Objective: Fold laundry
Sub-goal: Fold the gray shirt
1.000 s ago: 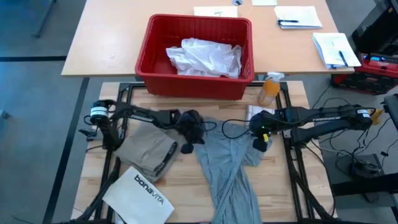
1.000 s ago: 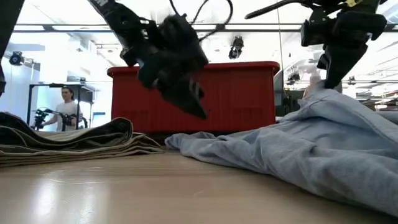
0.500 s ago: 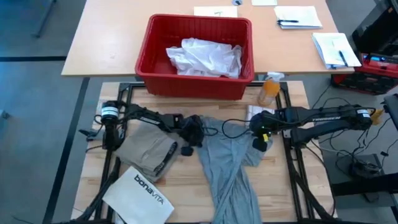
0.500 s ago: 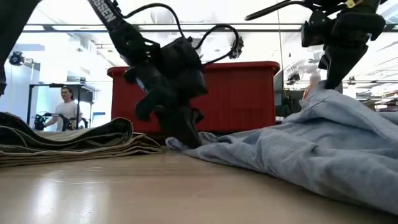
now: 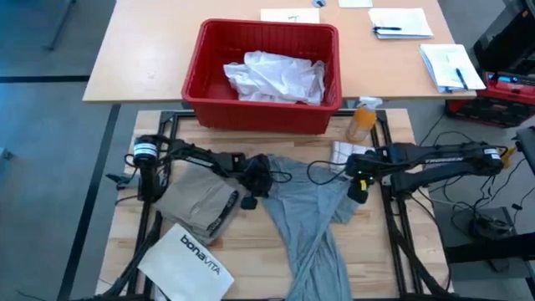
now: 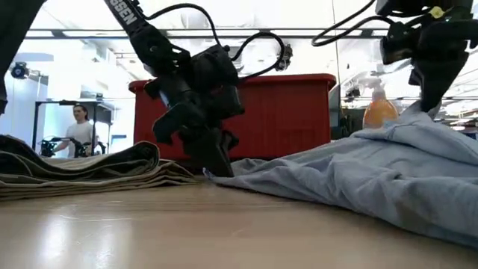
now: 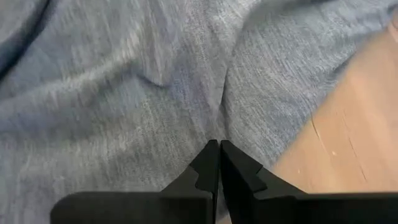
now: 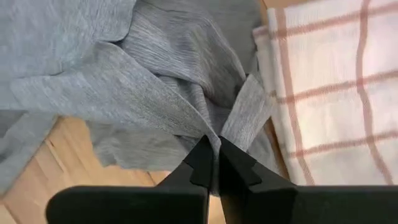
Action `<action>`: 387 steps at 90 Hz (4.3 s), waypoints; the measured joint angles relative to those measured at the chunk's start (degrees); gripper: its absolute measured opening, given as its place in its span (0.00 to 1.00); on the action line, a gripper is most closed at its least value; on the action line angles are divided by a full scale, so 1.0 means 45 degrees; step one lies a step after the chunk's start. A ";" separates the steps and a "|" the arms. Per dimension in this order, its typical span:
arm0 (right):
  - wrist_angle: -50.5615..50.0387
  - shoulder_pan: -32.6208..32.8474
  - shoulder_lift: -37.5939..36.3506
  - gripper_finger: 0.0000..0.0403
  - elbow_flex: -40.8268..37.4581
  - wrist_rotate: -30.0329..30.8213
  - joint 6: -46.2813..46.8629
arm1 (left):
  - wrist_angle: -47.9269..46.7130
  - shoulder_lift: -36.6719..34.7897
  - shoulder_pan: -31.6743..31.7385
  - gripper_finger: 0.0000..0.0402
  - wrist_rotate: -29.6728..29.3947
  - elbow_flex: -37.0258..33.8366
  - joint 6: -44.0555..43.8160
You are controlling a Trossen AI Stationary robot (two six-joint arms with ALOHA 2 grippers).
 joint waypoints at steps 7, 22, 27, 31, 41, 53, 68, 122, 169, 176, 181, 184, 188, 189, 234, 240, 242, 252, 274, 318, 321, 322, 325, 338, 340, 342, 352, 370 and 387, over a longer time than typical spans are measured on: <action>-0.0753 0.0122 -0.0050 0.00 -0.0036 -0.0101 0.0158 | -0.0006 0.0000 0.0000 0.00 -0.0010 0.0000 -0.0058; -0.1936 0.0460 -0.0045 0.00 -0.0167 -0.0668 0.0567 | 0.0003 0.0005 0.0015 0.00 -0.0019 -0.0005 -0.0053; -0.1956 0.0553 -0.0049 0.00 -0.0271 -0.0814 0.0951 | 0.0004 0.0005 0.0029 0.00 -0.0019 -0.0010 -0.0043; -0.1948 0.0630 -0.0045 0.00 -0.0363 -0.0887 0.1180 | 0.0018 0.0010 0.0034 0.00 -0.0015 -0.0015 -0.0043; -0.1787 0.0783 -0.0045 0.00 -0.0710 -0.1428 0.1211 | 0.0075 0.0015 0.0039 0.00 -0.0018 -0.0024 -0.0043; -0.1020 0.0802 -0.0031 0.00 -0.1128 -0.1854 0.1396 | 0.0116 0.0018 0.0039 0.00 -0.0018 -0.0031 -0.0068; -0.0558 0.0802 -0.0035 0.08 -0.1200 -0.1884 0.1934 | 0.0196 -0.0039 0.0039 0.00 -0.0008 -0.0039 -0.0360; 0.3427 0.0802 0.0011 0.58 -0.1236 -0.2406 0.2891 | 0.0436 -0.0142 0.0049 0.00 -0.0015 -0.0049 -0.0413; 0.8883 0.0273 0.3435 0.47 -0.3316 -0.1841 0.1309 | 0.0635 -0.0155 0.0053 0.00 -0.0015 -0.0049 -0.0660; 0.8899 0.0273 0.3785 0.47 -0.3439 -0.1811 0.1104 | 0.0640 -0.0155 0.0053 0.00 -0.0015 -0.0049 -0.0660; 0.9242 0.0273 0.3963 0.47 -0.3439 -0.1820 0.0849 | 0.0647 -0.0155 0.0053 0.00 -0.0012 -0.0049 -0.0660; 0.9412 0.0273 0.4077 0.46 -0.3439 -0.1840 0.0756 | 0.0650 -0.0155 0.0053 0.00 -0.0010 -0.0049 -0.0665; 0.9626 0.0273 0.4190 0.45 -0.3439 -0.1845 0.0615 | 0.0655 -0.0155 0.0051 0.00 -0.0010 -0.0049 -0.0665; 0.9684 0.0273 0.4213 0.45 -0.3439 -0.1847 0.0589 | 0.0655 -0.0155 0.0050 0.00 -0.0010 -0.0049 -0.0665; 0.8925 0.0404 0.3977 0.02 -0.3329 -0.4421 0.0792 | 0.0674 -0.0165 0.0049 0.00 0.0026 -0.0049 -0.0953; 0.8022 0.0586 0.3466 0.01 -0.3101 -0.4279 0.0998 | 0.0679 -0.0165 0.0049 0.00 0.0029 -0.0049 -0.0995; 0.7672 0.0649 0.3277 0.01 -0.3021 -0.4186 0.1090 | 0.0679 -0.0165 0.0049 0.00 0.0029 -0.0049 -0.0995; 0.6053 0.0892 0.2277 0.01 -0.2895 -0.3774 0.1892 | 0.0743 -0.0165 0.0049 0.00 0.0029 -0.0049 -0.0977; 0.5035 0.2026 -0.0183 0.00 -0.2885 -0.3708 0.4527 | 0.0919 -0.0165 0.0049 0.00 0.0024 -0.0049 -0.0946; 0.5126 0.3858 -0.1064 0.03 -0.2876 -0.3408 0.6683 | 0.1138 -0.0165 0.0049 0.00 0.0009 -0.0044 -0.0979; 0.5066 0.3858 -0.0886 0.04 -0.2876 -0.3414 0.6646 | 0.1252 -0.0219 0.0049 0.00 0.0010 -0.0038 -0.1081; 0.5026 0.3860 -0.0821 0.05 -0.2876 -0.3414 0.6646 | 0.1273 -0.0247 0.0049 0.00 0.0011 -0.0032 -0.1112; 0.4869 0.3864 -0.0623 0.06 -0.2876 -0.3420 0.6658 | 0.1345 -0.0337 0.0049 0.00 0.0017 0.0013 -0.1207; 0.4587 0.3867 0.0056 0.12 -0.2876 -0.3422 0.6739 | 0.2209 -0.0524 0.0049 0.00 0.0632 0.0907 -0.1024; 0.4595 0.3867 0.0111 0.13 -0.2876 -0.3419 0.6739 | 0.2257 -0.0463 0.0049 0.00 0.0730 0.1124 -0.1019; 0.4594 0.3867 0.0175 0.13 -0.2876 -0.3418 0.6739 | 0.2317 -0.0361 0.0049 0.00 0.0828 0.1344 -0.0987; 0.4587 0.3865 0.0321 0.17 -0.2876 -0.3408 0.6740 | 0.2316 0.0575 0.0034 0.00 0.1091 0.2372 -0.0771; 0.4800 0.3862 -0.0144 0.29 -0.2844 -0.2495 0.7513 | 0.1347 0.2714 0.0063 0.00 0.0457 0.4367 -0.1110; 0.4791 0.3862 -0.0766 0.50 -0.2517 -0.1524 0.7860 | -0.0578 0.3208 0.0302 0.00 -0.1658 0.5182 -0.1209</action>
